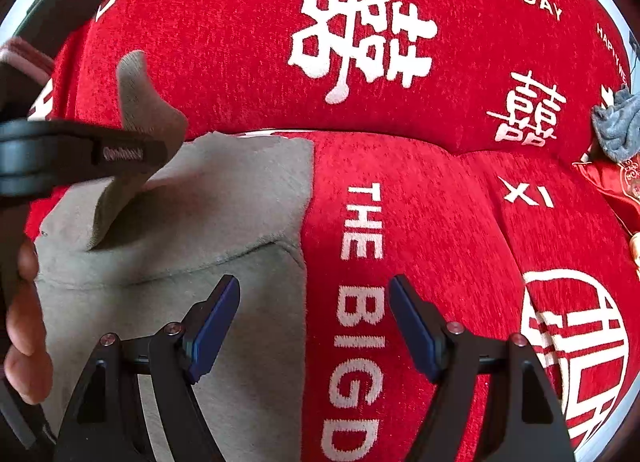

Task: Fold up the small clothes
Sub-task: 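Carry the sleeve with the left gripper across the sweater toward the right gripper, then release the sleeve with the left gripper and smooth the folded sweater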

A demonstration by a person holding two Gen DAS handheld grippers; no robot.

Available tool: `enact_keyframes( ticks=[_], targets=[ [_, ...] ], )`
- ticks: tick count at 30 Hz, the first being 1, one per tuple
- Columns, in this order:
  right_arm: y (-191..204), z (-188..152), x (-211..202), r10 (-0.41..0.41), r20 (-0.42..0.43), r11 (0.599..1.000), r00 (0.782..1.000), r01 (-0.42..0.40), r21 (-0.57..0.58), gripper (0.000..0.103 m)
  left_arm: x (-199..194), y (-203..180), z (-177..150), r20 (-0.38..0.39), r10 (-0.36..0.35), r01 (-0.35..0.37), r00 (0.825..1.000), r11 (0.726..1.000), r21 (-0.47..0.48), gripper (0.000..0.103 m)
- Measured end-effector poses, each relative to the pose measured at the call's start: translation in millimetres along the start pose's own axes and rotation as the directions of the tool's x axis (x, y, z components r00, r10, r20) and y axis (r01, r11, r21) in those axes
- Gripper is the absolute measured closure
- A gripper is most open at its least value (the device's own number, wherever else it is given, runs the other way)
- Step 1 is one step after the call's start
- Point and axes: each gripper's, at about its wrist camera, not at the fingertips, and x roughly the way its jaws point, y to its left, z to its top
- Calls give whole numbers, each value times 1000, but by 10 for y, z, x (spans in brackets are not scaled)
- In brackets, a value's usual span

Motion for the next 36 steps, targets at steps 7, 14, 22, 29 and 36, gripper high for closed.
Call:
enact_keyframes(
  ticks=[7, 14, 22, 29, 36],
  targets=[
    [-35, -23, 24, 1, -9, 1000, 1000, -1, 8, 24, 187, 21, -91, -63, -97, 96, 993, 995, -18, 90],
    [-55, -54, 24, 2, -11, 1000, 1000, -2, 18, 24, 338, 200, -190, -80, -178, 171, 981, 981, -88, 7],
    [-130, -79, -28, 22, 3, 999, 1000, -22, 48, 24, 294, 527, -290, -55, -259, 249, 964, 959, -137, 7],
    [59, 453, 104, 89, 13, 993, 996, -89, 81, 23, 319, 861, -316, -60, -107, 98, 992, 986, -134, 7],
    [541, 779, 793, -37, -178, 996, 983, 22, -88, 24, 387, 938, -553, -103, -73, 64, 992, 994, -91, 7]
  ],
)
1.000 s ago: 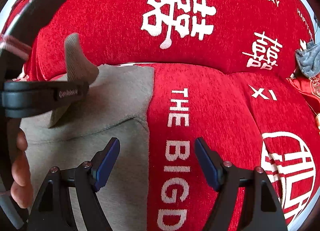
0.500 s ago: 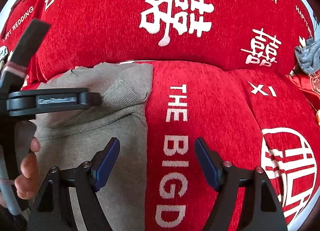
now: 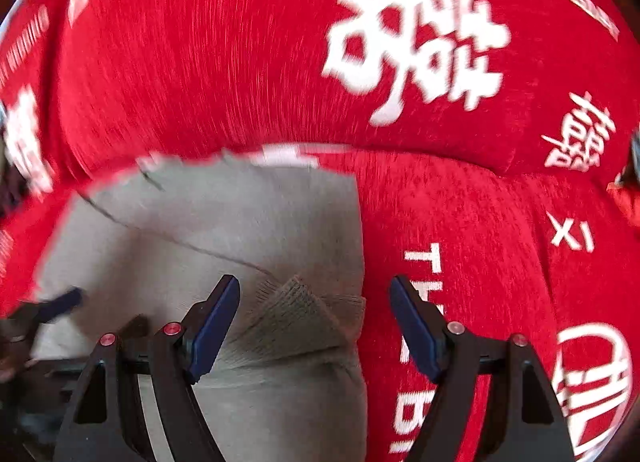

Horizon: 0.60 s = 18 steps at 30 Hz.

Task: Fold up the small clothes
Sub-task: 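Release the sleeve with the left gripper and smooth the folded sweater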

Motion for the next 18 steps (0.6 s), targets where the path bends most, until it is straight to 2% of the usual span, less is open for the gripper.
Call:
enact_keyframes(
  ticks=[1, 3, 5, 7, 10, 12, 15, 17, 18],
  targets=[
    [32, -62, 18, -32, -11, 999, 999, 32, -30, 24, -6, 2, -56, -1, 5, -5, 1000, 1000, 16, 7],
    [38, -173, -14, -45, 2, 998, 999, 45, -45, 24, -50, 28, -184, 12, -9, 9, 1000, 999, 37, 7],
    [-45, -547, -77, -40, -11, 998, 999, 40, -40, 23, -78, 63, -278, 24, -27, 26, 999, 999, 46, 7],
    [-110, -754, -74, -86, -33, 996, 996, 85, -36, 24, -114, 90, -364, 25, -45, 44, 999, 998, 55, 7],
    [-250, -874, -256, -76, 13, 996, 997, 75, 48, 23, -209, 122, -391, 52, -40, 37, 998, 998, 52, 7],
    [-273, -820, -460, -47, 94, 994, 994, 37, 105, 23, -283, 152, -363, 82, -45, 41, 996, 998, 43, 7],
    [-139, -523, -651, 32, 195, 992, 980, -56, 117, 23, -320, 188, -257, 94, -41, 39, 995, 999, 19, 7],
    [35, -305, -628, 170, 206, 976, 964, -193, 98, 23, -250, 195, -215, 80, -16, 15, 997, 1000, 18, 7],
    [129, -199, -537, 253, 181, 957, 950, -273, 93, 23, -195, 217, -207, 64, 2, -3, 998, 1000, 12, 7]
  ],
)
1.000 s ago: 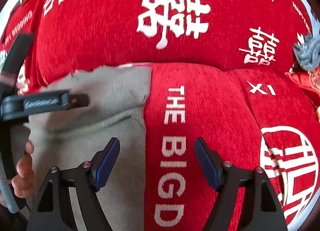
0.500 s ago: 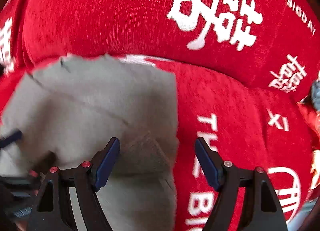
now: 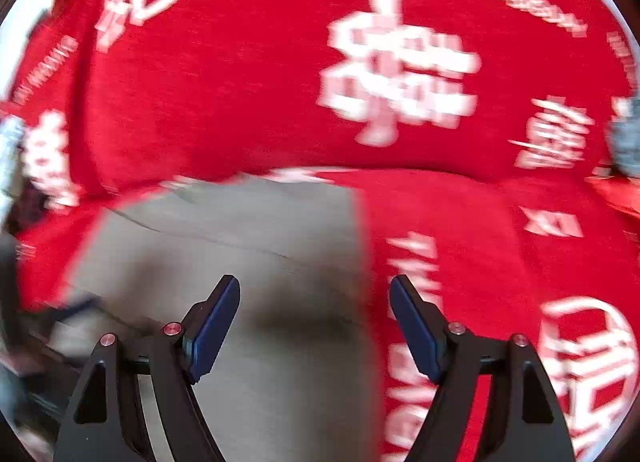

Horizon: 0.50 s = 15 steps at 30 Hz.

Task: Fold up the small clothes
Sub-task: 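Release the sleeve with the left gripper and smooth the folded sweater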

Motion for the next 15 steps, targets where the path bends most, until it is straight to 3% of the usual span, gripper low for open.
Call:
enact_keyframes(
  ticks=[3, 5, 7, 12, 15],
  targets=[
    [108, 85, 369, 23, -105, 1000, 994, -24, -13, 23, 39, 113, -48, -21, 3, -4, 1000, 1000, -22, 7],
    [72, 11, 550, -72, -153, 997, 986, 66, -40, 23, 26, 211, -89, -14, 4, -5, 1000, 1000, -31, 7],
    [-15, -99, 562, -120, -167, 993, 979, 116, -37, 23, 38, 322, -126, -13, 12, -13, 1000, 999, -38, 7],
    [-225, -526, 493, -116, -166, 993, 979, 113, -31, 23, 180, 507, -239, -39, -25, 22, 999, 997, -74, 7],
    [-198, -543, 450, -131, -146, 991, 981, 129, -25, 23, 109, 464, -260, -27, -11, 9, 1000, 999, -52, 7]
  ],
)
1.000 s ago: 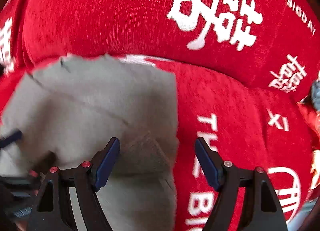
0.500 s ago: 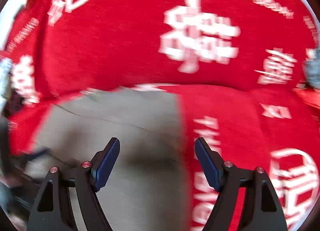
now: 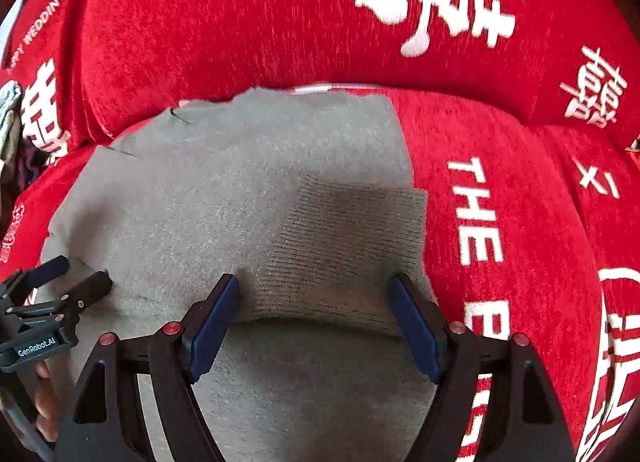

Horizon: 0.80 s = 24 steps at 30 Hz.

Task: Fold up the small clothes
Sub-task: 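Release the sleeve with the left gripper and smooth the folded sweater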

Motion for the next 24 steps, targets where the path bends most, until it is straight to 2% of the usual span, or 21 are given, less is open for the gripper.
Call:
enact_keyframes(
  ticks=[3, 5, 8, 12, 13, 16, 18, 20, 22, 24],
  targets=[
    [53, -17, -169, -16, 39, 1000, 999, 15, 20, 23, -151, 56, -43, 43, -22, 22, 999, 1000, -8, 7],
    [175, -23, -222, -9, 66, 1000, 998, 9, -2, 23, -146, 99, -55, 44, -6, 7, 999, 1000, -6, 7],
    [422, -60, -143, -12, 47, 998, 999, 15, -67, 23, 20, 230, -68, -1, 18, -18, 1000, 999, -33, 7],
    [539, -186, 25, -55, -24, 993, 998, 52, -110, 23, -2, 254, -108, 13, 29, -29, 999, 1000, -9, 6],
    [558, -232, -37, -65, 8, 991, 998, 66, -113, 23, -56, 264, -131, 21, 31, -31, 999, 999, -13, 6],
    [611, -350, -142, -34, 24, 992, 999, 37, -117, 23, -188, 288, -256, 37, -1, 2, 999, 1000, -25, 6],
    [661, -465, -159, -23, 21, 992, 1000, 26, -121, 23, -198, 223, -396, 26, -12, 12, 1000, 1000, -1, 6],
    [719, -605, -201, -50, 52, 987, 997, 57, -147, 23, -186, 128, -556, 17, 15, -16, 1000, 999, 33, 6],
    [734, -732, -267, -58, 80, 986, 995, 69, -153, 22, -272, 92, -695, 60, 33, -36, 998, 998, 42, 6],
    [741, -872, -327, -55, 110, 986, 992, 72, -153, 22, -335, 105, -822, 63, 20, -23, 998, 999, 38, 6]
  ],
)
